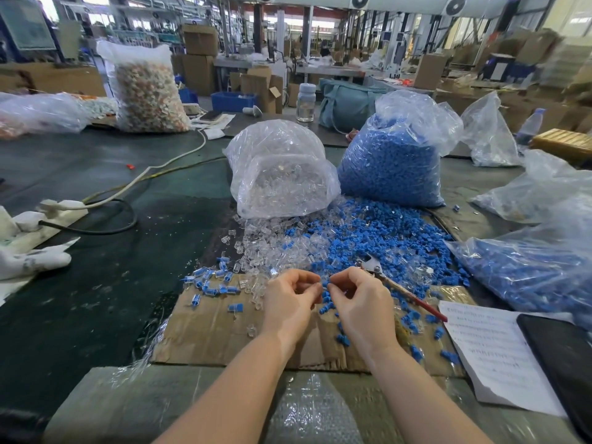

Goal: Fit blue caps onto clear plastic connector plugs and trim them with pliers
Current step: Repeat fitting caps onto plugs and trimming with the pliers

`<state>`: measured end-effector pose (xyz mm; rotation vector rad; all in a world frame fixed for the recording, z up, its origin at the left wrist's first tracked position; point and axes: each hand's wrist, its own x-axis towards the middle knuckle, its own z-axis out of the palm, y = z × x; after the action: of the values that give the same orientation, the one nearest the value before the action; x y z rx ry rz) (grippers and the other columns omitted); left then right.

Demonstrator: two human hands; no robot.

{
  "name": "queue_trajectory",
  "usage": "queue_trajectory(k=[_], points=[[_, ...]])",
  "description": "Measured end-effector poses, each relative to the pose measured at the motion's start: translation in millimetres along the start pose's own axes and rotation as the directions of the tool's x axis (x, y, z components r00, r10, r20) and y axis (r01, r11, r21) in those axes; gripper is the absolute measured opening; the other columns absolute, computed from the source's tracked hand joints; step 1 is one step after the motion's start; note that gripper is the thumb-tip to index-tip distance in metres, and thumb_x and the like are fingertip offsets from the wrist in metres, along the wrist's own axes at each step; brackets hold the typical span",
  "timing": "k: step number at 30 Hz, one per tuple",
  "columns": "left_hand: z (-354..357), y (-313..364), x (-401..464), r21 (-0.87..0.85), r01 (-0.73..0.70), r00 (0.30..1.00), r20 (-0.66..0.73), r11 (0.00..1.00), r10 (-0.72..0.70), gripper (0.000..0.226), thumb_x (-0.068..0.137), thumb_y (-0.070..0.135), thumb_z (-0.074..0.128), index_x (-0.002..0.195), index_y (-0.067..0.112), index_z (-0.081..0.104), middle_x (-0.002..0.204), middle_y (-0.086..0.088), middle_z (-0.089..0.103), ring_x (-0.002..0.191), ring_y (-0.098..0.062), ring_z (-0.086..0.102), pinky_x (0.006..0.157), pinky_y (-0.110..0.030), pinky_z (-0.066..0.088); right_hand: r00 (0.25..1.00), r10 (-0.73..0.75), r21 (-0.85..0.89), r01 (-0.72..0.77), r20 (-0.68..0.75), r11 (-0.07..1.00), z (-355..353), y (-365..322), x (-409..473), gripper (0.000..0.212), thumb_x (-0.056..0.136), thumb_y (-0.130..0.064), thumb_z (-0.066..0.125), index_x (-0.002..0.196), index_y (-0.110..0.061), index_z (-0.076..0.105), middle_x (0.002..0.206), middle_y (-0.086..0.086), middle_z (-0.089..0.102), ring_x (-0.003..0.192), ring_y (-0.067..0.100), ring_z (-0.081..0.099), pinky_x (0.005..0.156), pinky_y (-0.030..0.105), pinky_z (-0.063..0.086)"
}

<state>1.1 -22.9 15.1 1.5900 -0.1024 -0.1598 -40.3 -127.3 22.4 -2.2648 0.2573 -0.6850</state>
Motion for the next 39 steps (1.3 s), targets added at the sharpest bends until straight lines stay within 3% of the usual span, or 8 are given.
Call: queue_trajectory(k=[6, 10, 14, 18, 25, 39], points=[[2, 5, -4, 0.046, -0.046, 0.999, 0.029, 0.998, 0.045, 0.014, 0.084, 0.000, 0.063, 0.083, 0.014, 0.064, 0.078, -0.010, 0.066, 0.072, -0.015, 0.063, 0.061, -0.015, 0.049, 1.000, -0.025, -0.032, 0.025, -0.006, 0.999, 0, -2, -1, 0.004, 0.083, -0.013, 0.068, 0.079, -0.011, 0.069, 0.073, -0.001, 0.066, 0.074, 0.018, 0.060, 0.071, 0.037, 0.050], [0, 5, -4, 0.027, -0.024, 0.999, 0.037, 0.999, 0.023, 0.014, 0.084, -0.002, 0.062, 0.083, 0.011, 0.065, 0.075, -0.008, 0.066, 0.064, -0.008, 0.062, 0.056, -0.011, 0.047, 0.999, -0.034, -0.008, 0.034, 0.017, 0.999, -1, -1, -3, 0.003, 0.083, -0.014, 0.069, 0.084, -0.012, 0.072, 0.077, -0.001, 0.068, 0.077, 0.017, 0.061, 0.075, 0.038, 0.051], [-3, 4, -3, -0.082, 0.067, 0.997, 0.029, 0.994, -0.065, 0.012, 0.086, -0.002, 0.059, 0.085, 0.009, 0.064, 0.078, -0.010, 0.067, 0.062, -0.009, 0.062, 0.053, -0.011, 0.046, 0.998, -0.034, 0.043, 0.032, 0.062, 0.999, -7, 2, -3, 0.021, 0.080, -0.016, 0.074, 0.100, -0.015, 0.071, 0.089, -0.005, 0.068, 0.087, 0.014, 0.060, 0.083, 0.035, 0.050], [-3, 4, 0, -0.099, 0.091, 0.995, 0.036, 0.991, -0.088, 0.013, 0.086, -0.001, 0.059, 0.090, 0.011, 0.063, 0.078, -0.009, 0.067, 0.062, -0.009, 0.062, 0.055, -0.013, 0.047, 0.992, -0.068, 0.052, 0.063, 0.107, 0.997, -12, 3, 1, 0.030, 0.078, -0.014, 0.074, 0.107, -0.020, 0.069, 0.085, -0.011, 0.058, 0.080, 0.012, 0.052, 0.079, 0.034, 0.048], [-4, 5, -1, -0.059, 0.062, 0.996, 0.064, 0.996, -0.058, 0.016, 0.086, 0.001, 0.060, 0.093, 0.014, 0.066, 0.083, -0.014, 0.068, 0.067, -0.011, 0.064, 0.062, -0.017, 0.052, 0.986, -0.093, 0.068, 0.085, 0.137, 0.994, -12, 5, 6, 0.020, 0.081, -0.011, 0.071, 0.096, -0.022, 0.073, 0.082, -0.013, 0.056, 0.078, 0.004, 0.051, 0.071, 0.022, 0.045], [0, 5, -3, -0.087, 0.073, 0.996, 0.065, 0.994, -0.068, 0.010, 0.085, 0.003, 0.064, 0.086, 0.012, 0.067, 0.073, -0.008, 0.067, 0.061, -0.009, 0.062, 0.054, -0.013, 0.047, 0.986, -0.113, 0.068, 0.105, 0.120, 0.992, -11, 8, 5, 0.013, 0.080, -0.012, 0.071, 0.086, -0.023, 0.070, 0.083, -0.012, 0.056, 0.081, 0.008, 0.054, 0.073, 0.028, 0.049]])
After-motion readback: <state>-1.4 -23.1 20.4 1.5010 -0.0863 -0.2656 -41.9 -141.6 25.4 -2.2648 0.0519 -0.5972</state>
